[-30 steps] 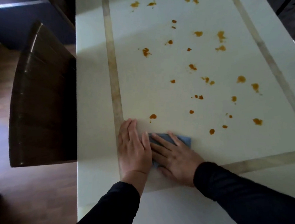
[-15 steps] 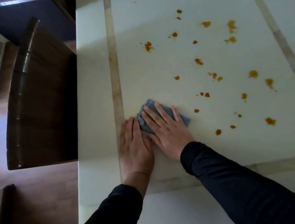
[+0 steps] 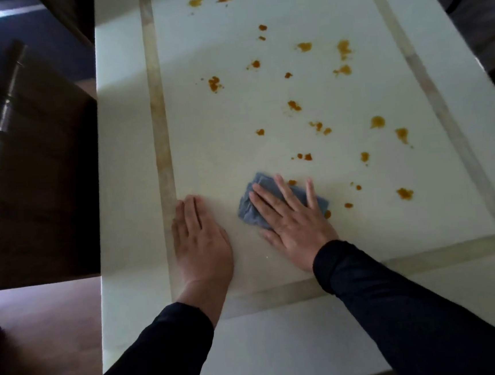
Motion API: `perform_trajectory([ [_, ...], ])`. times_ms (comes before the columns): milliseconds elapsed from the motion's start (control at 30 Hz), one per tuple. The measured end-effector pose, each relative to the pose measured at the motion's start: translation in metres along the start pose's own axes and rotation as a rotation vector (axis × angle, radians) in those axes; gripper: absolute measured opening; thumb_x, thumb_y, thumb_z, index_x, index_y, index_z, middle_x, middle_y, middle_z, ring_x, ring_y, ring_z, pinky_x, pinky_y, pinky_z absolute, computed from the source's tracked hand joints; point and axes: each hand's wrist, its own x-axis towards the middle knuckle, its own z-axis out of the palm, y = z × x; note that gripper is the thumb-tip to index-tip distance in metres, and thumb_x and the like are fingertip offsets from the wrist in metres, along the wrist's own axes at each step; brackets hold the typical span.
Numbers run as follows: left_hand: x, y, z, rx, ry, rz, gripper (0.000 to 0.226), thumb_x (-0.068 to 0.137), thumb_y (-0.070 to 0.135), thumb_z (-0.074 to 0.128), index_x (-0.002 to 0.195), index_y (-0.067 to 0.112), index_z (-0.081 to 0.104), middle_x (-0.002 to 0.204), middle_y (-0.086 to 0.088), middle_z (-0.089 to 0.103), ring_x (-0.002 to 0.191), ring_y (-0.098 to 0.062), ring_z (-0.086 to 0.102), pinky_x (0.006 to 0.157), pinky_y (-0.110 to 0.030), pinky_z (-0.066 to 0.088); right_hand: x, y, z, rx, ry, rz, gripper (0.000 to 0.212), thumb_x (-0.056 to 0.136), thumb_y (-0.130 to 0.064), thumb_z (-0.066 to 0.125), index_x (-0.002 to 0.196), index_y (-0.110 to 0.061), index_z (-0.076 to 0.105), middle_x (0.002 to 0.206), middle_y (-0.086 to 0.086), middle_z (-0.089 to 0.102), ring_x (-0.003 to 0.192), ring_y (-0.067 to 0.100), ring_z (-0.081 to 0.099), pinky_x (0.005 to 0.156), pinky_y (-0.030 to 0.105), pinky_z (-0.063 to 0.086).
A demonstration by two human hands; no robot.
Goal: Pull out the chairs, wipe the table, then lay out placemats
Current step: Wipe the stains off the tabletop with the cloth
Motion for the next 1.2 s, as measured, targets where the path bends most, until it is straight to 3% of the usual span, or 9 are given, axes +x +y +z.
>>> perform_trajectory([
  [67, 0.001, 0.016, 0.003, 0.011, -0.026, 0.051, 0.065, 0.093, 0.025, 0.027, 0.152, -0.001, 0.031, 0.160, -0.018, 0.028, 0.149, -0.034, 0.023, 0.121, -0.046, 0.021, 0.021, 0.022, -0.005, -0.006, -0.017, 0.107, 0.070, 0.102, -0.056, 0.014, 0.159, -0.024, -0.008, 0.167, -0.008, -0.013, 0.153, 0.028, -0.015, 0.114, 0.071, 0.002],
  [167, 0.003, 0.062, 0.012, -0.065, -0.117, 0.137, 0.061, 0.104, 0.028, 0.023, 0.159, 0.009, 0.006, 0.167, -0.006, 0.001, 0.154, -0.021, -0.005, 0.124, -0.037, -0.002, 0.025, 0.030, -0.002, 0.074, -0.006, 0.219, 0.071, 0.100, -0.058, 0.011, 0.159, -0.023, -0.008, 0.167, -0.008, -0.012, 0.153, 0.027, -0.014, 0.117, 0.067, -0.002],
  [267, 0.004, 0.093, 0.021, -0.113, -0.142, 0.050, 0.065, 0.102, 0.027, 0.024, 0.159, 0.013, -0.004, 0.167, -0.002, -0.011, 0.152, -0.019, -0.018, 0.123, -0.037, -0.009, -0.010, 0.017, 0.010, 0.105, 0.060, 0.244, 0.070, 0.102, -0.055, 0.020, 0.160, -0.020, 0.002, 0.168, -0.004, -0.003, 0.154, 0.028, -0.004, 0.118, 0.065, 0.001],
  [433, 0.001, 0.090, 0.032, -0.136, -0.081, 0.039, 0.066, 0.100, 0.030, 0.025, 0.160, 0.012, 0.004, 0.167, -0.002, -0.003, 0.153, -0.019, -0.011, 0.124, -0.037, -0.005, -0.048, 0.054, 0.011, 0.031, 0.000, 0.048, 0.067, 0.104, -0.054, 0.023, 0.160, -0.023, 0.004, 0.168, -0.005, 0.000, 0.154, 0.025, -0.004, 0.118, 0.064, 0.007],
  [633, 0.000, 0.092, 0.033, -0.134, -0.036, 0.024, 0.065, 0.098, 0.031, 0.026, 0.159, 0.012, 0.014, 0.167, -0.003, 0.008, 0.154, -0.022, 0.000, 0.124, -0.039, 0.002, -0.023, 0.066, 0.005, 0.155, 0.024, 0.358, 0.068, 0.102, -0.054, 0.019, 0.160, -0.022, 0.000, 0.167, -0.006, -0.006, 0.154, 0.025, -0.009, 0.119, 0.063, 0.002],
  [767, 0.000, 0.091, 0.034, -0.117, -0.056, 0.036, 0.067, 0.097, 0.032, 0.023, 0.160, 0.011, 0.012, 0.167, -0.004, 0.006, 0.154, -0.023, -0.001, 0.124, -0.041, 0.003, -0.070, 0.050, 0.016, 0.059, 0.078, 0.158, 0.072, 0.099, -0.054, 0.039, 0.159, -0.018, 0.020, 0.167, 0.000, 0.013, 0.154, 0.028, 0.009, 0.117, 0.063, 0.016],
  [967, 0.001, 0.092, 0.032, -0.117, -0.051, 0.032, 0.066, 0.097, 0.028, 0.030, 0.159, 0.009, 0.016, 0.167, -0.008, 0.012, 0.154, -0.026, 0.004, 0.124, -0.043, 0.005, -0.063, 0.068, 0.009, 0.024, -0.026, 0.070, 0.077, 0.098, -0.061, 0.031, 0.160, -0.024, 0.006, 0.168, -0.005, 0.003, 0.154, 0.023, -0.003, 0.119, 0.060, 0.011],
  [1200, 0.000, 0.093, 0.033, -0.086, -0.050, 0.029, 0.066, 0.097, 0.030, 0.027, 0.159, 0.011, 0.014, 0.167, -0.005, 0.008, 0.154, -0.024, 0.000, 0.124, -0.041, 0.002, -0.040, 0.051, 0.004, 0.125, 0.000, 0.238, 0.080, 0.097, -0.061, 0.031, 0.160, -0.018, 0.009, 0.168, -0.001, 0.003, 0.154, 0.029, -0.003, 0.118, 0.064, 0.005],
])
